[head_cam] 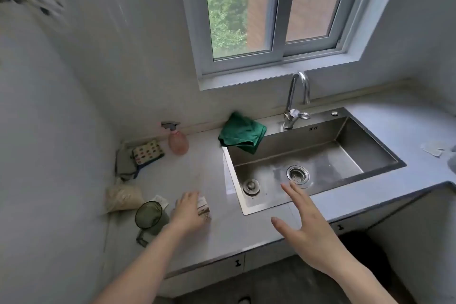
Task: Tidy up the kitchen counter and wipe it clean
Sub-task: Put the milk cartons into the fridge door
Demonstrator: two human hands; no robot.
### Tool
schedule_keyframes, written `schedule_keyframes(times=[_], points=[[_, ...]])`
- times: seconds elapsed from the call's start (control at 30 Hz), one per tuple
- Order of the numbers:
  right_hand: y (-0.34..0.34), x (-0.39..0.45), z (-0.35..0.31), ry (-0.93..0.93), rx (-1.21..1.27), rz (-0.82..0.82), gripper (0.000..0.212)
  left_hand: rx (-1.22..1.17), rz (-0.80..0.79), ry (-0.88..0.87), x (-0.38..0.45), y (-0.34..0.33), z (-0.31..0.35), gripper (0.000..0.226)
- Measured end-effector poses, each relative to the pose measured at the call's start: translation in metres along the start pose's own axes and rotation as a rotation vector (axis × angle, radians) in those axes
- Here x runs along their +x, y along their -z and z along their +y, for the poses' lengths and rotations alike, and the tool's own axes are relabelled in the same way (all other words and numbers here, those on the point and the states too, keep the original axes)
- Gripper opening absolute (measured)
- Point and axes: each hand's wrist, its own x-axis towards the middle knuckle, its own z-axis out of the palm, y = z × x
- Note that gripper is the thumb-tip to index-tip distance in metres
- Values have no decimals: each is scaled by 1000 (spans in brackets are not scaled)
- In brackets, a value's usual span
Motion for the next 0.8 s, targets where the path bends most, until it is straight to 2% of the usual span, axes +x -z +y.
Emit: schedule_keyframes(times=[0.07, 0.17, 0.23, 0.33, 0.47, 0.57, 0.67, 0.8], points=[[-3, 4, 2, -45, 14, 22, 78, 5, -31, 7, 11, -3, 0, 78], [-6, -1, 9, -119, 14, 46, 78, 1, -34, 12, 19, -6, 2, 45], [-8, -7, 14, -151, 16, 56, 78, 1, -46, -9, 19, -3, 6, 38], [0, -14, 18, -201, 38, 105, 78, -4, -58, -88, 20, 8, 23, 36], [13, -29, 25, -261, 106, 193, 79, -193, -41, -271, 19, 24, 71, 35], [25, -45, 32, -295, 142, 280, 79, -221, 33, -450, 4, 41, 128, 38], [44, -72, 44, -330, 152, 361, 78, -302, 41, -572, -17, 49, 189, 33], [85, -124, 66, -396, 160, 534, 77, -347, 2, -738, -57, 52, 275, 42]])
